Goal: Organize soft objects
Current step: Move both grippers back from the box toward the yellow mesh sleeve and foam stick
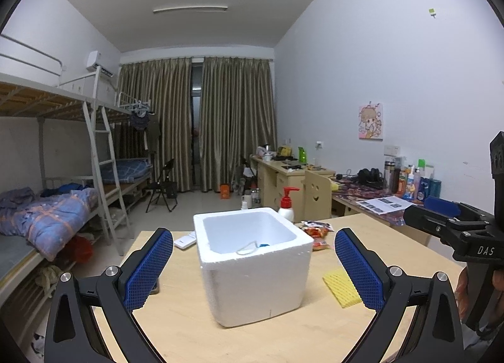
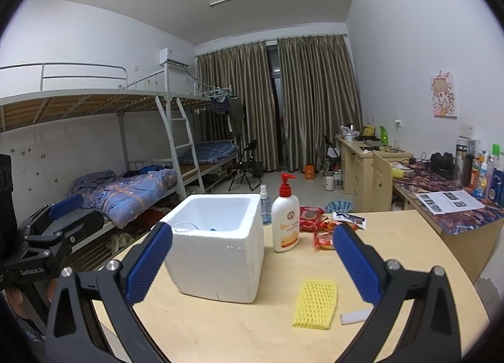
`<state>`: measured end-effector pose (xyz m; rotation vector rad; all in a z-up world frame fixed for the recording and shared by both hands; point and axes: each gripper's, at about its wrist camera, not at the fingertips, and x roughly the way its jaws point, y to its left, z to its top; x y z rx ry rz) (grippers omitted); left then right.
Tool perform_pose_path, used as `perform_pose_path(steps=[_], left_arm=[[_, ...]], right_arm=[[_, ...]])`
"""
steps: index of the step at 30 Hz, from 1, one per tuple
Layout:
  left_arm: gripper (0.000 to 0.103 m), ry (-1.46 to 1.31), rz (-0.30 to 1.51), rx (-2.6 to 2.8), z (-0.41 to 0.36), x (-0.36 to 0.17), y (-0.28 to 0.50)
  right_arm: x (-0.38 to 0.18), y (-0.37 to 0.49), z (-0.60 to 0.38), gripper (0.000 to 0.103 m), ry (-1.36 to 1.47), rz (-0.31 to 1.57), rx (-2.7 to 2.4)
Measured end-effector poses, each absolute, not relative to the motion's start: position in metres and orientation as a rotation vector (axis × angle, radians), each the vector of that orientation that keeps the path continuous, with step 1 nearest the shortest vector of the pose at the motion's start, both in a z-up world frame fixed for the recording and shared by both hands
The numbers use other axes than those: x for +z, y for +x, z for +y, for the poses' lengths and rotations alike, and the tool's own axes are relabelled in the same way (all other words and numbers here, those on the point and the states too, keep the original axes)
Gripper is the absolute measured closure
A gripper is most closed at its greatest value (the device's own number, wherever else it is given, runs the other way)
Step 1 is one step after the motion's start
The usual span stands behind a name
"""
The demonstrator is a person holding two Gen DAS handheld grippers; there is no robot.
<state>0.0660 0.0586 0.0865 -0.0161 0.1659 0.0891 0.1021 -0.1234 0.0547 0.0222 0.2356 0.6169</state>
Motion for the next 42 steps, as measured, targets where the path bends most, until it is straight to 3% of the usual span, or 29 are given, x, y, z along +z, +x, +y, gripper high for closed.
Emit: perform_pose_path(steps=[42], left_arm=[[0.0, -0.015, 0.16, -0.042, 0.009, 0.051, -0.002]], right_arm=[[0.018, 0.026, -0.178, 0.0, 0.033, 0.24, 0.491]])
